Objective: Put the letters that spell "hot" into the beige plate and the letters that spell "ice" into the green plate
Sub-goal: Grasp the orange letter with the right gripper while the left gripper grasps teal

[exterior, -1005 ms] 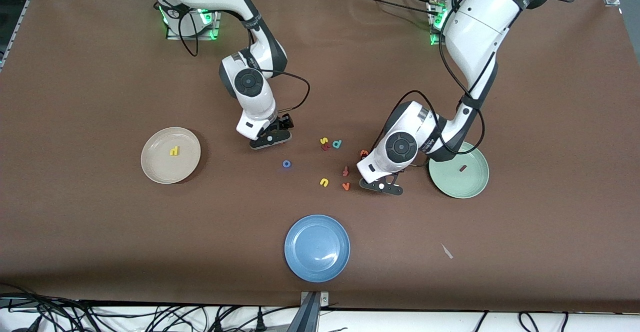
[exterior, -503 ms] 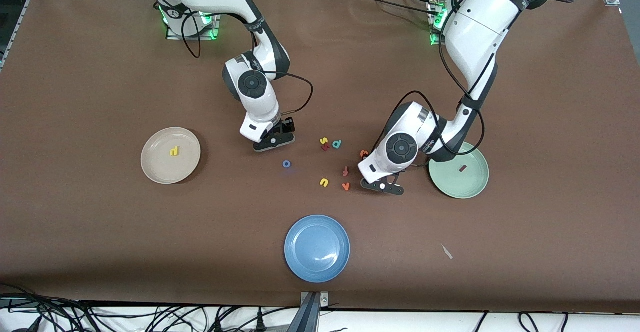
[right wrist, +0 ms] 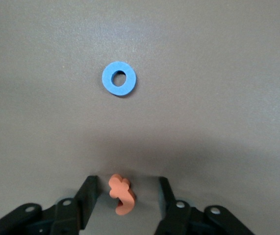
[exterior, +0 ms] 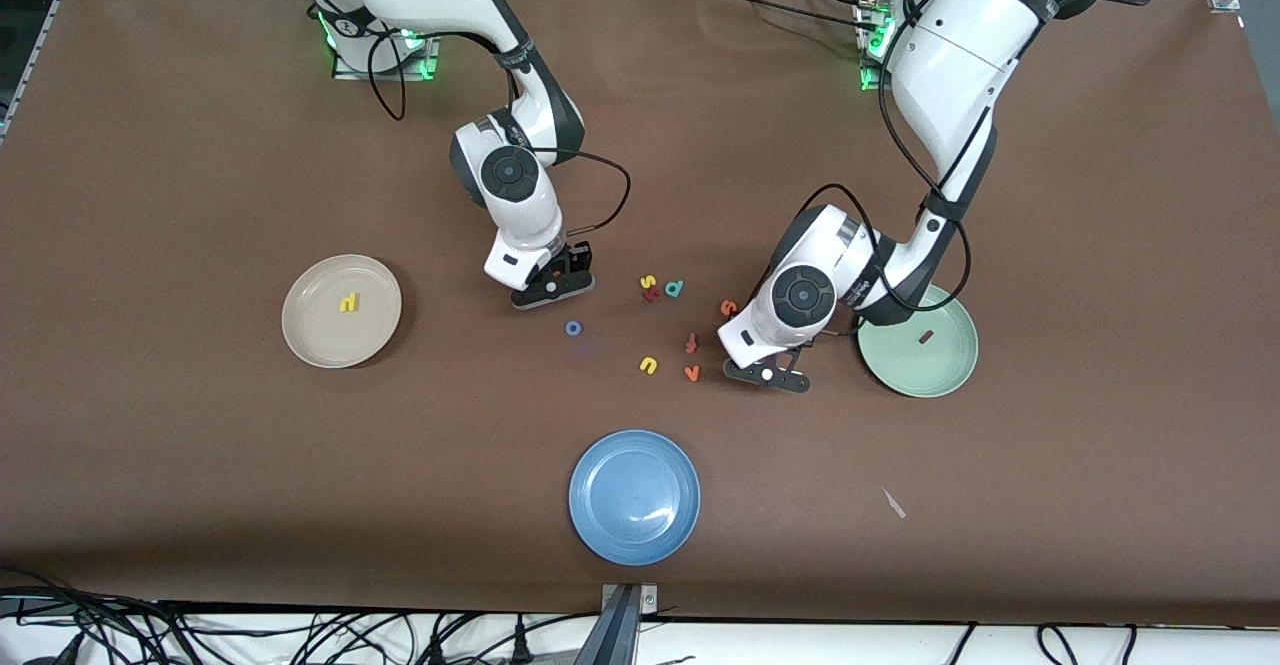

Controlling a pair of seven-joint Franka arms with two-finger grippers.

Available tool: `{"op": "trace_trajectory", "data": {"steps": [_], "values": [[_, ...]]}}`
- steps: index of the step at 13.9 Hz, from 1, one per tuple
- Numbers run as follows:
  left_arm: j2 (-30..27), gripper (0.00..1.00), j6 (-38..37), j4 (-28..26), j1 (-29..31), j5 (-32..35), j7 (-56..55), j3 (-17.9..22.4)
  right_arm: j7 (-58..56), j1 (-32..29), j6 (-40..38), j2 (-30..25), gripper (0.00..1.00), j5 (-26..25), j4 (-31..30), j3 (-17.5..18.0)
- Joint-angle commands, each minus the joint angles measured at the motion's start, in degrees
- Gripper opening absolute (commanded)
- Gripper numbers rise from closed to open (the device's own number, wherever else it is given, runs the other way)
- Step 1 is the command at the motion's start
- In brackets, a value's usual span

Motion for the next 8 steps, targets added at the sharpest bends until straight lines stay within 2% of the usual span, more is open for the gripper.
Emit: {"op": "trace_trajectory", "data": {"steps": [1,2,5,7,8], "values": [[-0.47,0.08,1.01,-0.66,0.29,2.16,-1.13,-0.1,0.01,0.5,-0.1,2.13,0.38,0.46,1.64,-0.08],[-0.56,0.0,1.01,-0.66,0.29,2.16,-1.13,-0.1,0.27,0.5,-0.19,2.13,0.36,0.47,1.64,0.27],[-1.61,0.0,-0.04,-0.57,1.96,2.25,-0.17,-0.18,0.62,0.5,-1.06,2.13,0.3,0.47,1.2,0.98],[-3.89,0.0,-3.71,-0.22,3.63,2.25,0.97,-0.27,0.36,0.24,-0.98,2.13,0.21,0.47,1.29,0.98],[-5.38,0.0,-6.26,-0.13,4.59,2.25,2.37,-0.18,0.44,0.06,-0.98,2.13,0.13,0.47,1.29,0.98]]}}
